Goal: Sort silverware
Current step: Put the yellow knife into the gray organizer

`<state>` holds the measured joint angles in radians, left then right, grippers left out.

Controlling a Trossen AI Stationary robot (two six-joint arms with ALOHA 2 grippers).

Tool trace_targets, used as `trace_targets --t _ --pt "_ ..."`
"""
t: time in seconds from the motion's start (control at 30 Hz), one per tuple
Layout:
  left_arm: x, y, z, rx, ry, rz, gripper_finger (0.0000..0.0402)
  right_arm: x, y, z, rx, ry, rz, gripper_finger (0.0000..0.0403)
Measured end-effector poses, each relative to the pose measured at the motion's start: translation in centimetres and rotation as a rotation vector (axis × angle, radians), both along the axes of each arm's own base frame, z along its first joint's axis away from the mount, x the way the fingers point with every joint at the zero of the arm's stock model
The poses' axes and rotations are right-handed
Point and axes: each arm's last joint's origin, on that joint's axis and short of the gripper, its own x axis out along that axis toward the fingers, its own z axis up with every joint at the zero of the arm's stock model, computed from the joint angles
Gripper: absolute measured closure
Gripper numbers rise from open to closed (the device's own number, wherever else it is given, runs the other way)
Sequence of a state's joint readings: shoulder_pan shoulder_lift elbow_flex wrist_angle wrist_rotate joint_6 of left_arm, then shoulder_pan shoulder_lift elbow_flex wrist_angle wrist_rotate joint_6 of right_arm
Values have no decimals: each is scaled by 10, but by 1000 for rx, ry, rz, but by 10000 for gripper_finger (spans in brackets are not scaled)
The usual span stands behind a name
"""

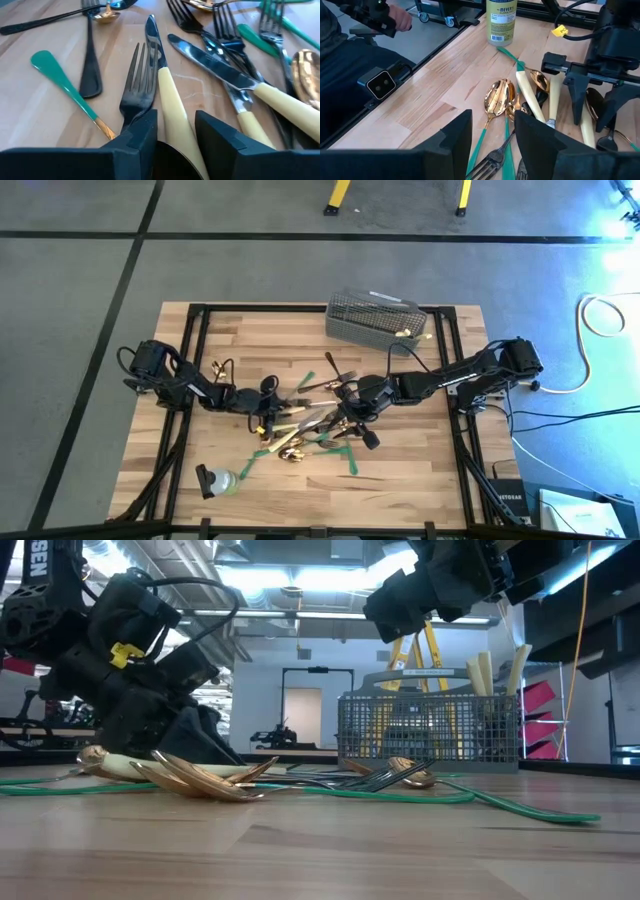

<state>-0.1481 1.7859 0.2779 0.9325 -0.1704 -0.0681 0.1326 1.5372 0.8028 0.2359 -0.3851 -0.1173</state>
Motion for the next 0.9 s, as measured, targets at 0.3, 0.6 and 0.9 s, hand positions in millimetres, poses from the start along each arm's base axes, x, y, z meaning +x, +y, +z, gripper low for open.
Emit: trace_targets --t 0.3,0.6,0.9 --pt "-1 -14 2 61 -23 -26 287 0 0 0 0 0 0 272" --pt "0 -15 4 68 -50 -14 287 23 7 -12 -120 -148 -35 272" --pt "0 -15 4 58 -51 1 287 55 6 -53 -377 -82 -93 272"
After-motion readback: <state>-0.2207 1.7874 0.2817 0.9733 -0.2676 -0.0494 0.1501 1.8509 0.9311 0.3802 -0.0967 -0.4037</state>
